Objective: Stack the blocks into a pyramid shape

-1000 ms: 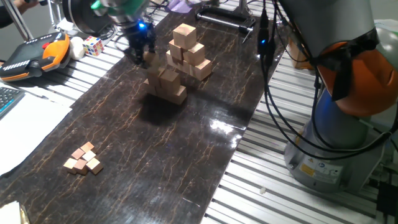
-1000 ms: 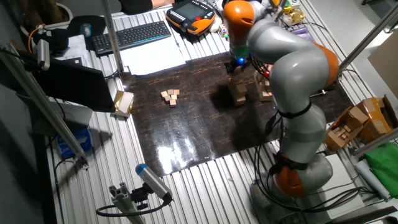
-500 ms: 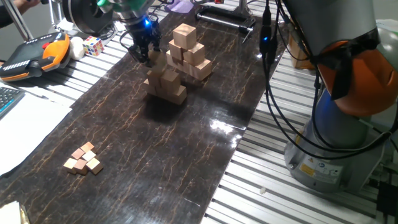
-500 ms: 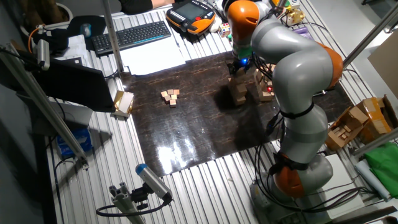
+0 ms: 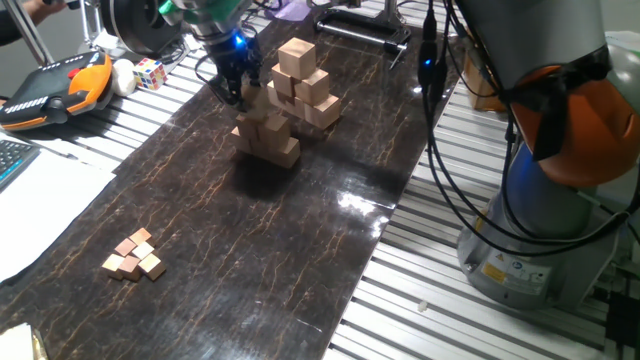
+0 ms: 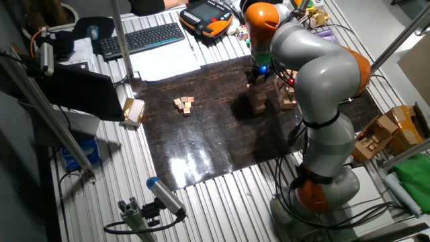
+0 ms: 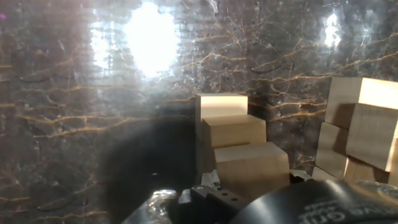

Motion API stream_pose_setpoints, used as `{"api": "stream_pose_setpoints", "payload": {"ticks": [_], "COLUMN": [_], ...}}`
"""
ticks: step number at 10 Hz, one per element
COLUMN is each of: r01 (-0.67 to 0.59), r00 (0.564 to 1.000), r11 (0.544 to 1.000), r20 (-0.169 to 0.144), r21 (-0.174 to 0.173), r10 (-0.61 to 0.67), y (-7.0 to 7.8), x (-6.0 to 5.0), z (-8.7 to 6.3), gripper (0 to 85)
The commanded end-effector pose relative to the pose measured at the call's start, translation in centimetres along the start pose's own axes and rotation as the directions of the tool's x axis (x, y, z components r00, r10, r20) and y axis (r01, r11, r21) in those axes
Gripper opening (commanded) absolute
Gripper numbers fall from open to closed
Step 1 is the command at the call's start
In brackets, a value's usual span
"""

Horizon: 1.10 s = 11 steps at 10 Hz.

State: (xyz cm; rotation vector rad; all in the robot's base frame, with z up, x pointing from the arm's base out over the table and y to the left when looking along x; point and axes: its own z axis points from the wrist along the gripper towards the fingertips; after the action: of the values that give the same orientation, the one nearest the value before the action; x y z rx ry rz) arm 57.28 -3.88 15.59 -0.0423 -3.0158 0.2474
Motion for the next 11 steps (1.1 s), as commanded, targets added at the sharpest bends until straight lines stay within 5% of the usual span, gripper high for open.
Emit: {"api": "stream_pose_setpoints", "payload": {"ticks": [1,11], "r01": [0.002,-0.020], "r00": [1.000,0.999], "r11": [1.000,1.000], "r20": [0.000,-0.027], "r21": [-0.004,-0.018], "r10": [-0.002,0.020], "y": [-0.14,-0.08], "x": [0.10,0.35], "z": [0.18,0.58], "gripper": [25.7,29.7]}}
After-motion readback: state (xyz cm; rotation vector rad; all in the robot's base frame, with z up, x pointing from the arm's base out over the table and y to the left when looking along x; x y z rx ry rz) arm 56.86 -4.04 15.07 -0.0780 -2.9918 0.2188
